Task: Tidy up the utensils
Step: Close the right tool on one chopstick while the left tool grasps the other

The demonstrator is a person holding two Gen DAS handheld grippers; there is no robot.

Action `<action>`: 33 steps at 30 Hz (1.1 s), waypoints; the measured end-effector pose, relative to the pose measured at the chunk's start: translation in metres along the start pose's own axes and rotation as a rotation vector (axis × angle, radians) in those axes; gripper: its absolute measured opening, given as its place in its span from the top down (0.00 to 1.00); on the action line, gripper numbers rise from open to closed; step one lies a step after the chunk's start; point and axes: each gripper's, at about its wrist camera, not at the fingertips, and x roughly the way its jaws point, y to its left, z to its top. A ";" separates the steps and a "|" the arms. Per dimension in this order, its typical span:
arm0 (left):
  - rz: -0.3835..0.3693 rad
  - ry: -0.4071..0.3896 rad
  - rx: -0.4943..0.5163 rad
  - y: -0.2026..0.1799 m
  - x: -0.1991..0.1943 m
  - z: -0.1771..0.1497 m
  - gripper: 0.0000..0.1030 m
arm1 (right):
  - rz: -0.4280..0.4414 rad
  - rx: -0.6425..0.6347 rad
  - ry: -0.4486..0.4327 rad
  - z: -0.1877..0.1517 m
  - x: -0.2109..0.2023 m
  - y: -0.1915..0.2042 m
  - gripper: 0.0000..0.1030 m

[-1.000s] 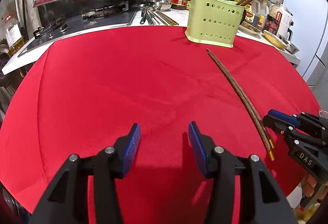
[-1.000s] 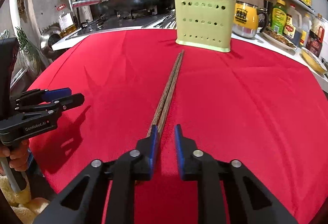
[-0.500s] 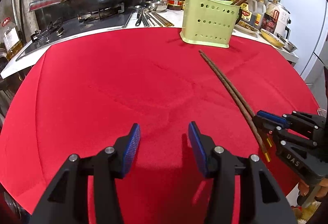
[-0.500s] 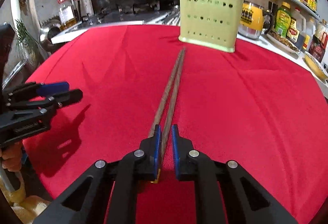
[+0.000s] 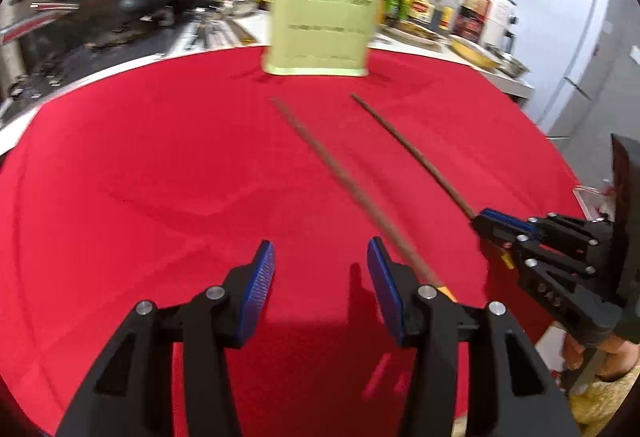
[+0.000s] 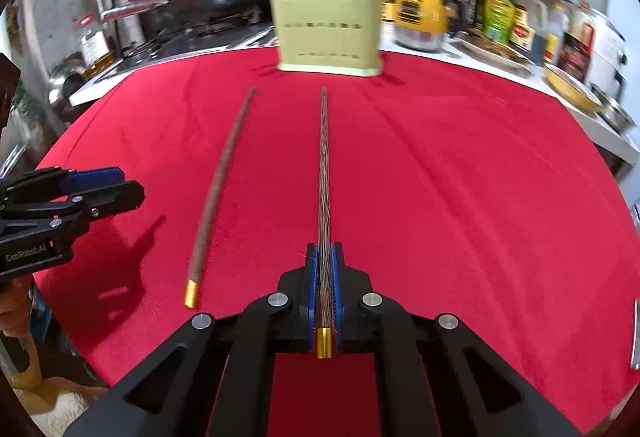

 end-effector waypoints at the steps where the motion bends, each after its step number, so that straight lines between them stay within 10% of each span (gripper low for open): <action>1: -0.029 0.010 0.002 -0.007 0.004 0.003 0.57 | -0.014 0.006 -0.003 -0.002 -0.001 -0.003 0.93; 9: -0.077 0.083 0.042 -0.041 0.031 0.010 0.69 | -0.026 0.033 -0.017 -0.007 -0.005 -0.015 0.92; 18: 0.128 0.120 0.151 -0.036 0.026 0.005 0.91 | 0.004 0.014 -0.023 -0.012 -0.008 -0.011 0.93; 30: 0.047 0.077 0.067 0.007 0.001 -0.010 0.91 | 0.067 0.033 -0.025 -0.012 -0.008 -0.011 0.91; 33: 0.032 0.033 0.052 0.010 -0.009 -0.012 0.85 | 0.079 0.018 -0.035 -0.018 -0.015 -0.010 0.74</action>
